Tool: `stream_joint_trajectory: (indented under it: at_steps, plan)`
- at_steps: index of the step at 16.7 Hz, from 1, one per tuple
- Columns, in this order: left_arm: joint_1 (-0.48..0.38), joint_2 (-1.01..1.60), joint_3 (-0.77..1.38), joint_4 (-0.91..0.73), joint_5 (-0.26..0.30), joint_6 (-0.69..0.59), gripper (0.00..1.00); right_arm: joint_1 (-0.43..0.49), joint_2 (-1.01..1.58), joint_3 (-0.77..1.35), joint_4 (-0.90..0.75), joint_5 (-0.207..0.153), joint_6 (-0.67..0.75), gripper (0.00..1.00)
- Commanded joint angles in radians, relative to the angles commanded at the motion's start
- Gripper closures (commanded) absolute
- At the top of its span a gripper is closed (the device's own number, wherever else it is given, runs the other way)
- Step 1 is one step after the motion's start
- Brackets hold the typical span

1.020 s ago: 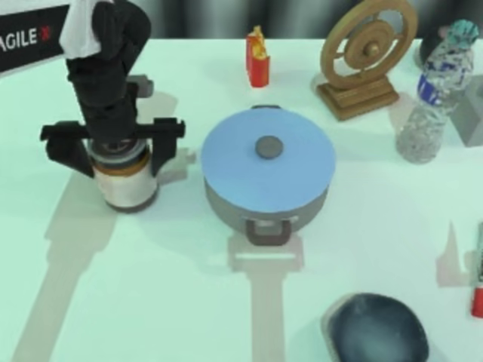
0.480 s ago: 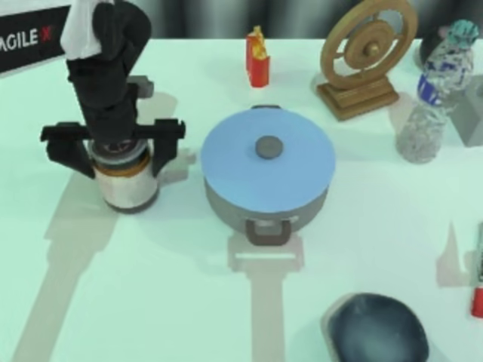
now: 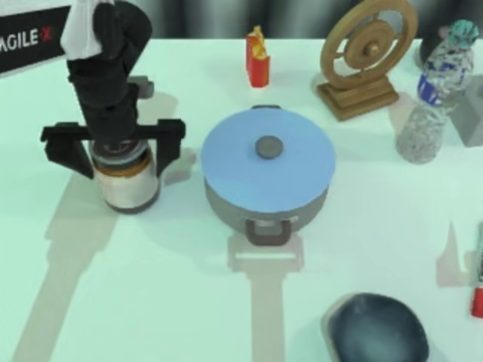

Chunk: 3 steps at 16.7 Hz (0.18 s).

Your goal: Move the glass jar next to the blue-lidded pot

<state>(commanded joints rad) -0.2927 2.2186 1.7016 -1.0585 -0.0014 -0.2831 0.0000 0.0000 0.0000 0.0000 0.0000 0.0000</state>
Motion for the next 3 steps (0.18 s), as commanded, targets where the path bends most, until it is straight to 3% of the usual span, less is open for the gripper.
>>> stream_joint_trajectory:
  at_steps: [3]
  plan:
    - [0.0, 0.0, 0.0, 0.0, 0.0, 0.0, 0.0, 0.0, 0.0, 0.0, 0.0, 0.0, 0.0, 0.0]
